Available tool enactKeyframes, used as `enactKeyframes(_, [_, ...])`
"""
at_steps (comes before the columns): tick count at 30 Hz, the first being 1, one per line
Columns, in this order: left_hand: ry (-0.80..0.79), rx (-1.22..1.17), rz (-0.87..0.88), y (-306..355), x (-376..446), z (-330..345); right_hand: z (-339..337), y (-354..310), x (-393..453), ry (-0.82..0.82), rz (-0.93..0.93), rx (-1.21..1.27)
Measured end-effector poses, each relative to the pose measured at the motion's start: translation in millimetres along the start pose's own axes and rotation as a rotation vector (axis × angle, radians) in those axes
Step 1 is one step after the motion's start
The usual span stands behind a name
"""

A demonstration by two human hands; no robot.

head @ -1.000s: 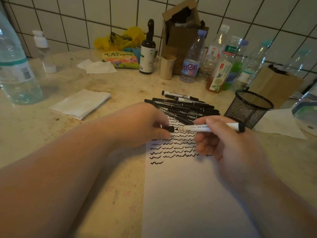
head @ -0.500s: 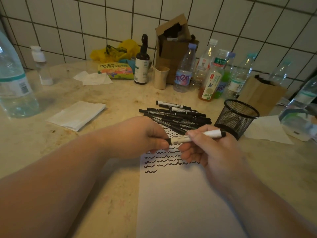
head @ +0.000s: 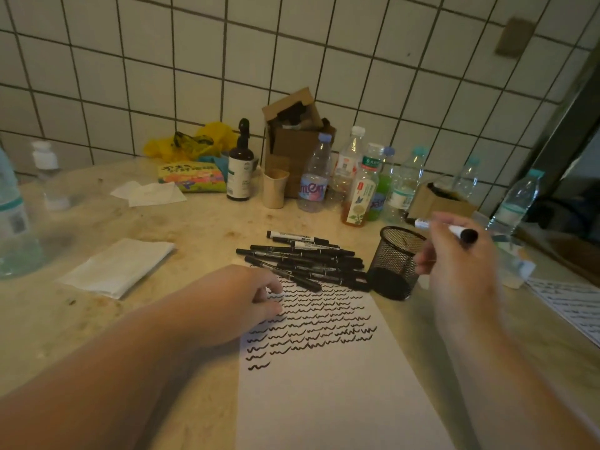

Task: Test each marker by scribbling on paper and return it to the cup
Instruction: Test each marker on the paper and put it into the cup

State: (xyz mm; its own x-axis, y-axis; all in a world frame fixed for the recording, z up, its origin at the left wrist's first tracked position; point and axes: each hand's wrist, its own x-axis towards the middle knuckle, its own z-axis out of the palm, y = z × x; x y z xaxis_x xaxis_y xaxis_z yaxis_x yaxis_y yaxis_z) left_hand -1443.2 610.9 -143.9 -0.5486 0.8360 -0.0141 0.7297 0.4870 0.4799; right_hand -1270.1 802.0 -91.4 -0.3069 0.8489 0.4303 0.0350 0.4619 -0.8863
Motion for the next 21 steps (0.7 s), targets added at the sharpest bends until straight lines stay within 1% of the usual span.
enactKeyframes(3, [0.013, 0.001, 0.006, -1, 2, 0, -6, -2, 16, -0.062, 0.053, -0.230])
enactKeyframes(6, [0.027, -0.001, 0.013, -3, 2, 2, -7, -3, 28, -0.115, 0.089, -0.381])
enactKeyframes(8, [0.038, 0.000, 0.017, -3, 3, 2, -4, 0, 35, -0.137, 0.105, -0.392])
enactKeyframes(10, [0.041, 0.000, 0.018, -3, 3, 3, 0, 2, 39, -0.114, 0.081, -0.349])
enactKeyframes(12, [0.041, 0.007, 0.017, -3, 4, 3, 3, 0, 32, -0.062, -0.009, -0.308])
enactKeyframes(13, [0.042, 0.011, 0.018, -3, 4, 2, 6, -2, 24, -0.063, -0.088, -0.300])
enactKeyframes(14, [0.044, 0.013, 0.019, -3, 4, 2, 11, -5, 14, -0.109, -0.175, -0.306])
enactKeyframes(15, [0.044, 0.016, 0.019, -3, 5, 2, 17, -6, 4, -0.210, -0.257, -0.341])
enactKeyframes(16, [0.042, 0.021, 0.017, -2, 5, 1, 26, -7, -7, -0.357, -0.319, -0.418])
enactKeyframes(18, [0.044, 0.044, 0.013, -1, 6, 0, 49, -2, -19, -0.649, -0.401, -0.650])
enactKeyframes(19, [0.044, 0.061, 0.007, -1, 6, -1, 61, 2, -21, -0.729, -0.415, -0.753])
enactKeyframes(21, [0.044, 0.097, 0.008, 1, 5, -2, 82, 10, -22, -0.743, -0.389, -0.872])
